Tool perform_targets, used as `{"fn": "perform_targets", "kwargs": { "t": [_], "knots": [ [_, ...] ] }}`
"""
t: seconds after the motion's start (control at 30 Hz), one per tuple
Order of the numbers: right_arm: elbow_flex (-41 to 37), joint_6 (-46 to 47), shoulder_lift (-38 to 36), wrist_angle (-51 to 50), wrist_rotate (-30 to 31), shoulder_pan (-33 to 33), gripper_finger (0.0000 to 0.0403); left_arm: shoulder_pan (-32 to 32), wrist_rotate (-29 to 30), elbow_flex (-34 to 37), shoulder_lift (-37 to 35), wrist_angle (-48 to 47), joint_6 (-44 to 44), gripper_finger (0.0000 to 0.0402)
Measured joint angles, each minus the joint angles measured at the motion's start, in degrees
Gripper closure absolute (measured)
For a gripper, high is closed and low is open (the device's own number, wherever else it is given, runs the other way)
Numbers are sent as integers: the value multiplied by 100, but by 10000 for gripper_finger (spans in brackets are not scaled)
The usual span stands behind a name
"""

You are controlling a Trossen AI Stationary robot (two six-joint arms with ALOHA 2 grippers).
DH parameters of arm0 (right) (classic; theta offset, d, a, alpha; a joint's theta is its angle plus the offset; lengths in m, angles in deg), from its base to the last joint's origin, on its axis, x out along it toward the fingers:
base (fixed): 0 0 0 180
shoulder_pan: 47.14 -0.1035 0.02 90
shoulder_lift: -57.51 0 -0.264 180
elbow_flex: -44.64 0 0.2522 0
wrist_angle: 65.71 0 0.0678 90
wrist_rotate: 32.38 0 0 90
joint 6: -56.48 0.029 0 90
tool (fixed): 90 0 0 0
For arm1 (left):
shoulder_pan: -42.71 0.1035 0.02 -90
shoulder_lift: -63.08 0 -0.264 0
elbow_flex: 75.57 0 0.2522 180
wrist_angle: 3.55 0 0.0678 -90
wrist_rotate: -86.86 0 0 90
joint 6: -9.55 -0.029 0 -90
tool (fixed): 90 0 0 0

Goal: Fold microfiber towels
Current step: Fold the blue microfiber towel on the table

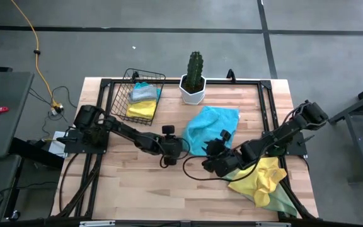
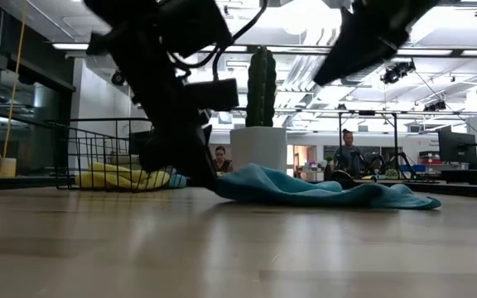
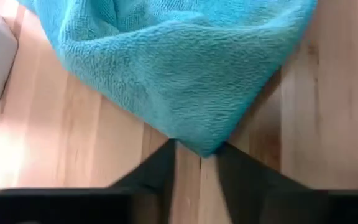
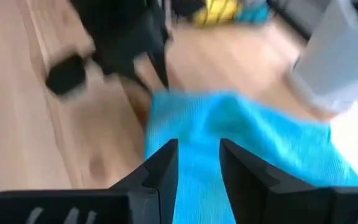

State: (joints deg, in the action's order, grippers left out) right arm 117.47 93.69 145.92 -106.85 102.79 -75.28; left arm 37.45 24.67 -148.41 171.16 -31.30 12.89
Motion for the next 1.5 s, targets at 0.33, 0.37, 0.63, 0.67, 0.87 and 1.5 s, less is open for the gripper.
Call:
{"fn": "perform_targets", "kwargs": {
  "t": [0.33, 0.37, 0.63, 0.67, 0.87, 1.5],
  "knots": [
    [0, 1603, 1, -1764, -1130, 4, 295, -369, -336, -790, -77, -1705, 444, 394],
    [0, 1668, 1, -1834, -1175, -16, 295, -423, -329, -852, -94, -1789, 496, 398],
    [0, 940, 164, -2514, -2163, -27, 295, -736, -109, -884, -621, -2203, 742, 399],
    [0, 853, 223, -2659, -2274, -4, 295, -766, -74, -884, -680, -2255, 759, 399],
    [-456, 239, 336, -2402, -2794, 37, 295, -977, 227, -879, -801, -2247, 678, 399],
    [-1115, -1193, 327, -1068, -3738, 562, 295, -975, 244, -878, -794, -2265, 450, 401]
  ]
}}
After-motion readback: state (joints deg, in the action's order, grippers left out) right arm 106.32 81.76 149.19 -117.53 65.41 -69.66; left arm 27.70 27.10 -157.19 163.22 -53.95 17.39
